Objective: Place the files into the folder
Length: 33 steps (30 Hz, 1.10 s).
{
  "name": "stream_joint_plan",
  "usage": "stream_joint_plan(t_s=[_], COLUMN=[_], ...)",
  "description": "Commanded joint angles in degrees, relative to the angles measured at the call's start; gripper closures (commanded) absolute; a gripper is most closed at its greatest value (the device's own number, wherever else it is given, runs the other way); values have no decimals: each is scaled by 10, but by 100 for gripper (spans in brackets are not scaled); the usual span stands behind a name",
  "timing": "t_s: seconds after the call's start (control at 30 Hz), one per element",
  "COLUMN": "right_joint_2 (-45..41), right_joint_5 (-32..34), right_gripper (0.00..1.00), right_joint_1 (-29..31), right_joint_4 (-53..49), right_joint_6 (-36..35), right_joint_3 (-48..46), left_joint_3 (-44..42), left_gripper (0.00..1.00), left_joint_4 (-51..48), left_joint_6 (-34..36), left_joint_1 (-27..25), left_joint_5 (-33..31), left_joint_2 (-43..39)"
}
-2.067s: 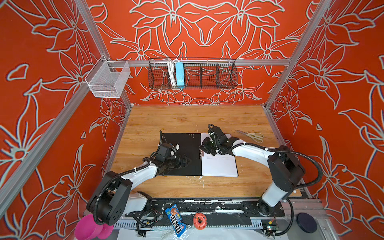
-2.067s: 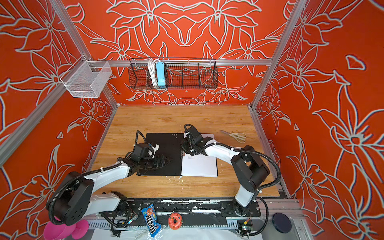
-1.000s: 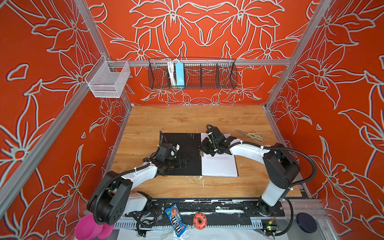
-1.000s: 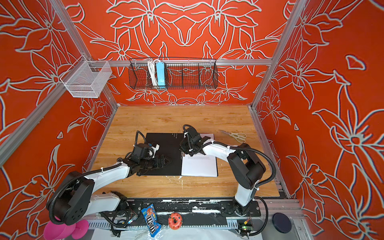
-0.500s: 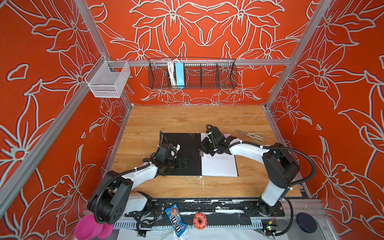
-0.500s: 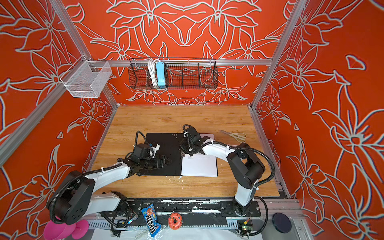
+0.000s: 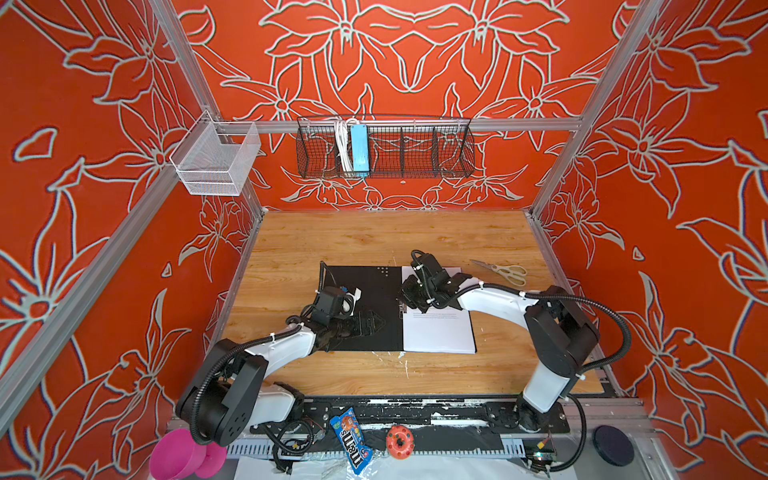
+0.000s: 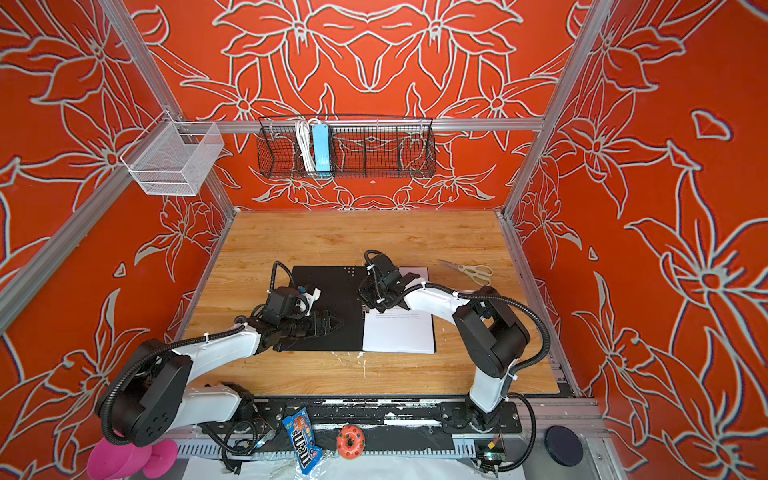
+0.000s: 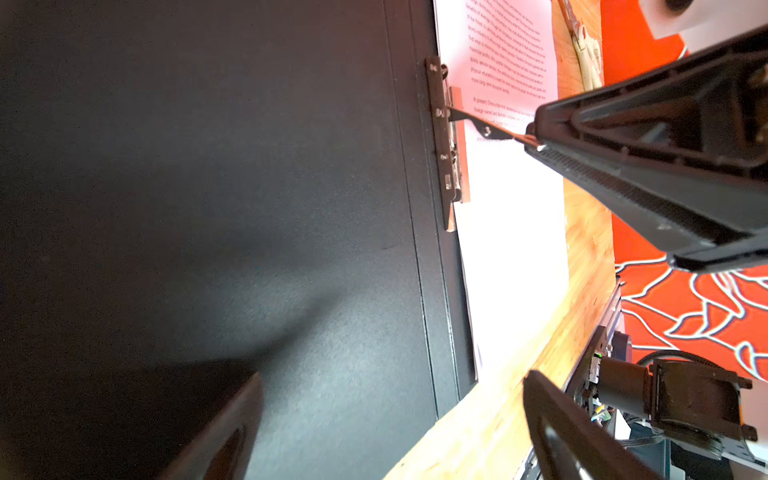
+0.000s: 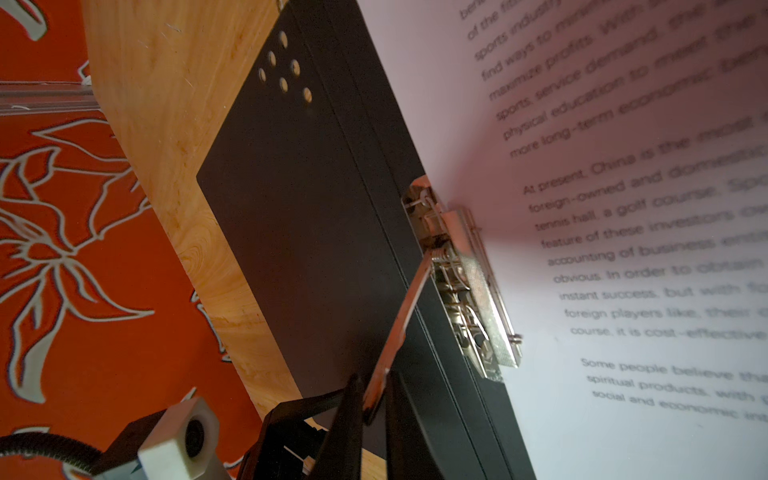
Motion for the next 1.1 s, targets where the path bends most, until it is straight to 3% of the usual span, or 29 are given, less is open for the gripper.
stream_joint_plan(t_s=[0.0, 0.6, 1.07], right_joint_2=[-2, -11, 39], right_joint_5=[10, 25, -7], right_gripper=[84, 90, 97], right_joint_1=[8, 8, -31], right_joint_4=[14, 27, 20], right_joint_6=[17, 32, -21], right_joint_3=[10, -12, 52], left_joint_3=[-15, -12, 47], left_gripper=[2, 2, 2], left_joint_4=[-45, -42, -25], left_joint_6=[1, 1, -51], left_joint_1=[0, 0, 0], left_joint_5=[-3, 1, 5], left_joint_2=[20, 26, 87])
